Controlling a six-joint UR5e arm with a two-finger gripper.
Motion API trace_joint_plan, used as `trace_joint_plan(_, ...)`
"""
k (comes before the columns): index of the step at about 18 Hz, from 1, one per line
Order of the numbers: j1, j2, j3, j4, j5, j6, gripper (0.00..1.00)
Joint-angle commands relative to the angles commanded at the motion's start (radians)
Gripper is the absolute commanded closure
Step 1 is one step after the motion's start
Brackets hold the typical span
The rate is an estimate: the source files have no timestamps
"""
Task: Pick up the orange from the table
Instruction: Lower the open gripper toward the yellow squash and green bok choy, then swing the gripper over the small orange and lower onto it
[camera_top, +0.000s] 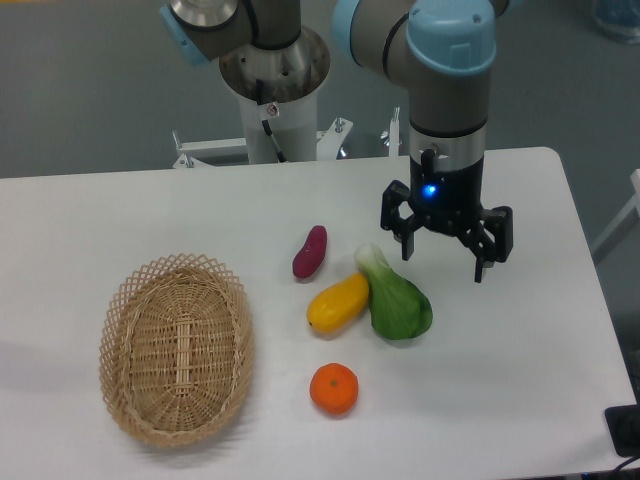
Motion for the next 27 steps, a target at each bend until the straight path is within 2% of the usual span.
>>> trace_joint_plan(7,-0.002,0.000,-0.008,-0.002,-0.008,-0.014,0.00)
trace_joint_plan(11,-0.031,-0.015,-0.008,0.000,-0.006,-0.136,0.00)
trace_joint_plan(14,-0.061,-0.038,-0.011,-0.003,-0.008,-0.178,0.00)
trace_joint_plan(16,-0.089,-0.066,-0.012,-0.003,-0.008,-0.272,0.00)
trace_joint_plan(19,-0.124,-0.123,-0.015,-0.012,-0.008,-0.299,0.00)
trace_joint_plan(22,-0.150,-0.198,-0.014,0.003,-0.006,-0.483,0.00)
trace_joint_plan(24,-0.158,-0.244,-0.003,0.037,-0.006,-0.572,0.00)
trace_joint_plan(27,-0.164,-0.268,-0.015,0.106,-0.006,-0.620,0.00)
